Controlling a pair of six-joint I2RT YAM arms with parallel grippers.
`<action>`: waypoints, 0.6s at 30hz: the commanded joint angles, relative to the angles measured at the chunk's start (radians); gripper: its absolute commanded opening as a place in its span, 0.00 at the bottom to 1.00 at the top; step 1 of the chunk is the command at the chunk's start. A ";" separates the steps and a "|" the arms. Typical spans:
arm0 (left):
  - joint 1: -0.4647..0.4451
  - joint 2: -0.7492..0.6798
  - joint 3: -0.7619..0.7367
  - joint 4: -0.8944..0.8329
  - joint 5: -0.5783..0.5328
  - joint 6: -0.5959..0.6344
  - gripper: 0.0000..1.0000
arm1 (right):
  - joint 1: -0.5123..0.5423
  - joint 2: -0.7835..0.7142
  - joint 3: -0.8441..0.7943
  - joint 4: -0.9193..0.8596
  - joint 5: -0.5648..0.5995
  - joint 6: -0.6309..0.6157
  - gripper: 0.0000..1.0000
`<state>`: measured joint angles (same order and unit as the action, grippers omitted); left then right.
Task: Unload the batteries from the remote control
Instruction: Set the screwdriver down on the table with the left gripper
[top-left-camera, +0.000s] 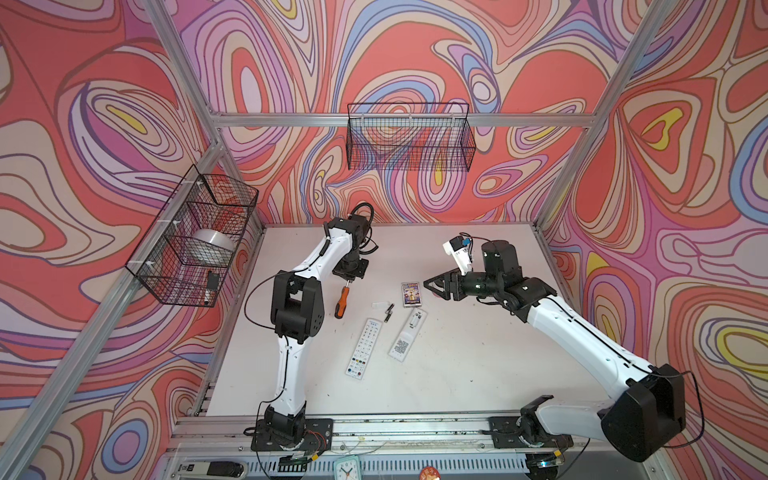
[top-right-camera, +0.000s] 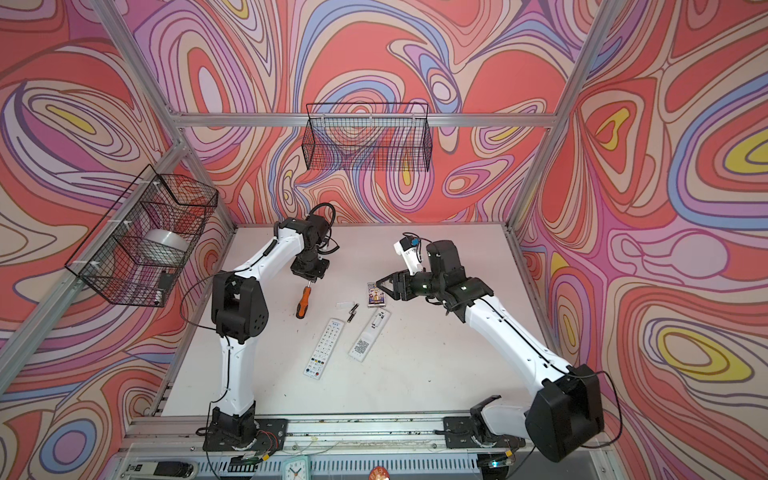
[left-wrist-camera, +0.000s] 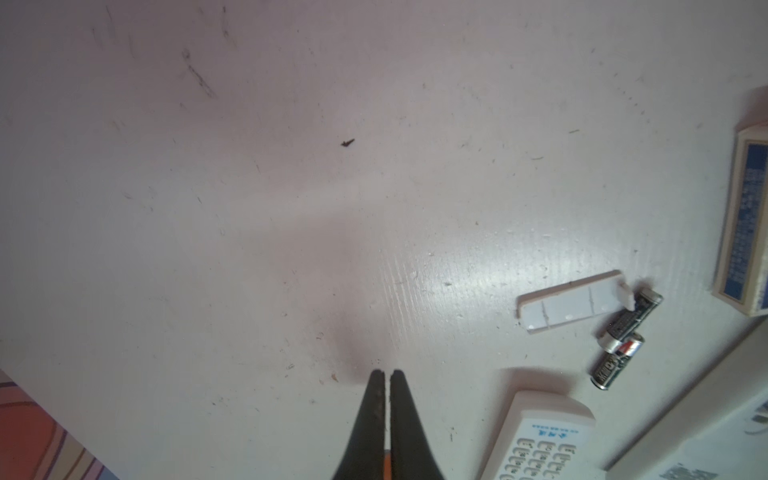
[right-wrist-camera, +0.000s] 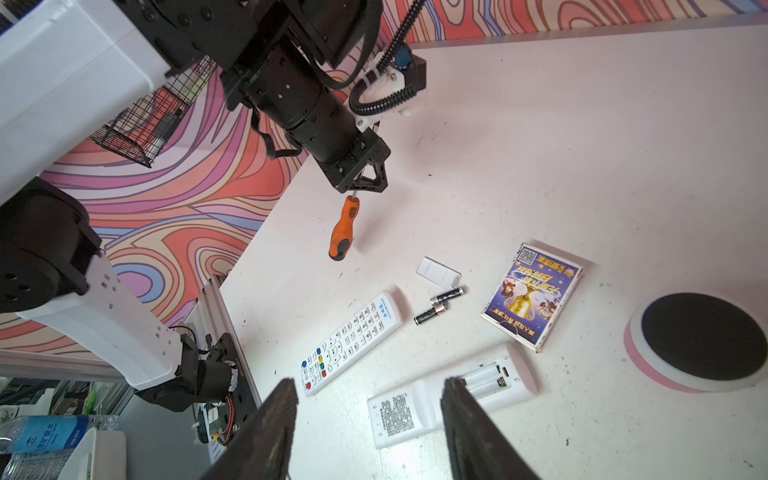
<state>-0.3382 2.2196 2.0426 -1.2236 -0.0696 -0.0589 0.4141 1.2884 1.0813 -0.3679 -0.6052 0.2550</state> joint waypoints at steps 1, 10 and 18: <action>-0.039 0.058 0.066 -0.020 -0.067 0.057 0.05 | 0.004 -0.035 -0.015 -0.012 0.029 0.020 0.98; -0.091 0.236 0.240 -0.029 -0.021 0.053 0.11 | 0.005 -0.063 -0.008 -0.037 0.072 0.051 0.98; -0.095 0.275 0.233 -0.004 0.008 0.057 0.28 | 0.005 -0.070 -0.004 -0.045 0.101 0.072 0.98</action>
<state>-0.4377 2.4744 2.2559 -1.2186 -0.0799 -0.0177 0.4141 1.2324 1.0805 -0.4019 -0.5266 0.3130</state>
